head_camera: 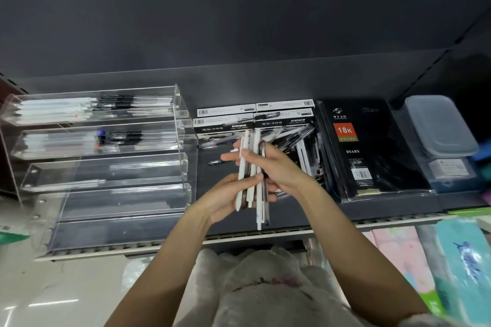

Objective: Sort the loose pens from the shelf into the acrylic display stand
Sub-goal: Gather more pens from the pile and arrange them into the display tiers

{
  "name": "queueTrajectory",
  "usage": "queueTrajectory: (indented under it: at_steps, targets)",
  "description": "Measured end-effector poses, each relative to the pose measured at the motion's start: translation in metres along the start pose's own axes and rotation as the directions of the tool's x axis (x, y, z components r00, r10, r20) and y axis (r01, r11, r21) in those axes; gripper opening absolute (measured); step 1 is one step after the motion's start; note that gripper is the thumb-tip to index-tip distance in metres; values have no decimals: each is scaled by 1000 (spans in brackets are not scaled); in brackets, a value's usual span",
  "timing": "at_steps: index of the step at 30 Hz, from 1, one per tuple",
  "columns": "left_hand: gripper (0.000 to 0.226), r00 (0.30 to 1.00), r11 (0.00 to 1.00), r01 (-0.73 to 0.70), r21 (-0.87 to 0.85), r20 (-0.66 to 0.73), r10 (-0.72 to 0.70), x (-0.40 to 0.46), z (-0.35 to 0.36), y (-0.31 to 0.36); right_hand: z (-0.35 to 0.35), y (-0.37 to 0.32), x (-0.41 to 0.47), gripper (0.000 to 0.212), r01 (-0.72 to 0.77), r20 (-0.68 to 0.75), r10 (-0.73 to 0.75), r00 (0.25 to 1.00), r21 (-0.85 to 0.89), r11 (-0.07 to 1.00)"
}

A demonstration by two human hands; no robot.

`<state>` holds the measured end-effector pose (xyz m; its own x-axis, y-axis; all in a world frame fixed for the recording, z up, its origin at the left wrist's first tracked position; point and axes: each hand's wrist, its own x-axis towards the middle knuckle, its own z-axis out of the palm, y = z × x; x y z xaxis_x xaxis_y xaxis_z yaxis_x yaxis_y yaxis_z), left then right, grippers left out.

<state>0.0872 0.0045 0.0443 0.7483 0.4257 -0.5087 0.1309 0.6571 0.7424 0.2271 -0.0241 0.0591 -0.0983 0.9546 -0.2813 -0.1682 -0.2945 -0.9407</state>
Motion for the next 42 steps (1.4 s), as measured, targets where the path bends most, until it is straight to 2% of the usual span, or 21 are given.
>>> queueTrajectory:
  at_steps: [2, 4, 7, 10, 13, 20, 27, 29, 33, 37, 39, 42]
  targets:
    - [25, 1000, 997, -9, 81, 17, 7, 0, 4, 2, 0, -2, -1, 20, -16, 40, 18, 999, -69, 997]
    - [22, 1000, 994, -23, 107, 13, 22, 0, 7, 3, -3, -2, 1, 24, -26, 18, 27, 999, -75, 997]
    - [22, 999, 999, -28, -22, -25, 27, 0, 9, 2, -14, -1, 0, 28, -37, -90, 28, 995, -93, 995]
    - [27, 999, 984, -37, -174, -45, 29, 1, 9, 0, -28, -1, -2, 23, 23, -172, -54, 984, -178, 984]
    - [30, 999, 975, -30, -218, -41, 21, -1, 12, -1, -34, -7, -5, 20, 25, -156, -57, 986, -202, 979]
    - [32, 998, 992, -11, -126, 59, 18, -8, 13, 2, -37, -22, -7, 27, -50, -49, 36, 998, -316, 947]
    - [32, 989, 985, -13, -174, 139, 38, -9, 15, -8, -35, -31, -4, 24, -13, -142, -33, 989, -311, 950]
    - [29, 990, 981, -23, -195, 131, 49, -10, 16, -10, -34, -31, -4, 21, -5, -114, -30, 993, -294, 956]
    - [42, 979, 969, -28, -246, 188, 76, -11, 10, -14, -38, -33, -2, 22, 22, -24, -32, 999, -335, 942]
    - [29, 981, 974, -29, -227, 182, 71, -13, 8, -18, -41, -40, 3, 26, 102, 81, -73, 994, -469, 877]
    - [26, 987, 984, -19, -179, 156, 48, -14, 10, -18, -38, -48, 7, 32, 166, 142, -103, 984, -562, 810]
    - [26, 991, 992, -8, -128, 133, 25, -14, 13, -20, -32, -58, 15, 27, 276, 274, -101, 956, -732, 623]
